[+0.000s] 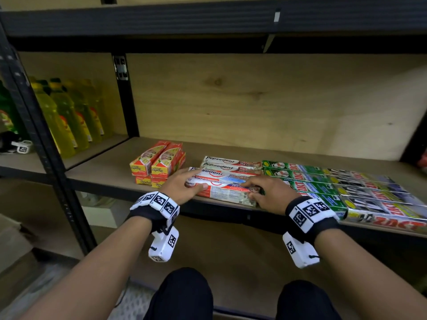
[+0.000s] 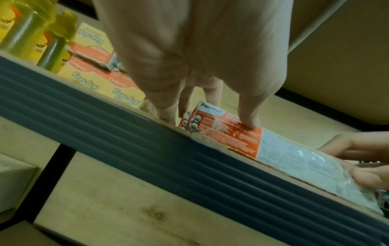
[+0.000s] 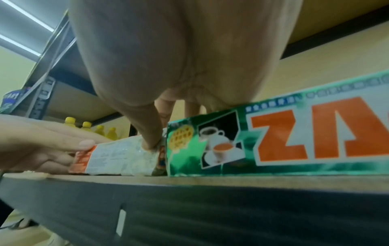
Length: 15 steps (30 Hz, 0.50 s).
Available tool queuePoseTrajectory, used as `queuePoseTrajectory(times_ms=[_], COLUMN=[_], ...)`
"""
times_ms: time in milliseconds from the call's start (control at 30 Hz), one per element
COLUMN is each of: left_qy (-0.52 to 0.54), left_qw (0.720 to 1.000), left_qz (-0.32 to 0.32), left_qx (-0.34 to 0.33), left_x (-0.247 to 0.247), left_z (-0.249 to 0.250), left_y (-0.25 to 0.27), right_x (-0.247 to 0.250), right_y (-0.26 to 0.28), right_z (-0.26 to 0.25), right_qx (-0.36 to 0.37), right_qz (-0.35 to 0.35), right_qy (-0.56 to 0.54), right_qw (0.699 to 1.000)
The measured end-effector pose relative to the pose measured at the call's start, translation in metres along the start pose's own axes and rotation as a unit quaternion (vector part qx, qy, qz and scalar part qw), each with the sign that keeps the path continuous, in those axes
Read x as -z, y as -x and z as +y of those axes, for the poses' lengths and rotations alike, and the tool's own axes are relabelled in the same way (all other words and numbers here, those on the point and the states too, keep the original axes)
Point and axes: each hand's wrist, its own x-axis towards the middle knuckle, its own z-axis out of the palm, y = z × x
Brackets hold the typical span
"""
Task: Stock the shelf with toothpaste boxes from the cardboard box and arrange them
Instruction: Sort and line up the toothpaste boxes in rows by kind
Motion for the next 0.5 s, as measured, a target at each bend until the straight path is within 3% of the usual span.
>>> queuePoseTrajectory(times_ms=[500], left_qy=[-0.024], left_qw=[0.999], left_qz=[-0.025], left_qx=[-0.03], left_x=[0.006], left_z=[0.01], left_y=[0.006], right_x=[0.018], right_y=[-0.018], right_z=[0.001], right_qx=[-0.025], right_qz=[-0.051], right_qy=[0.027], right_qw=[0.998])
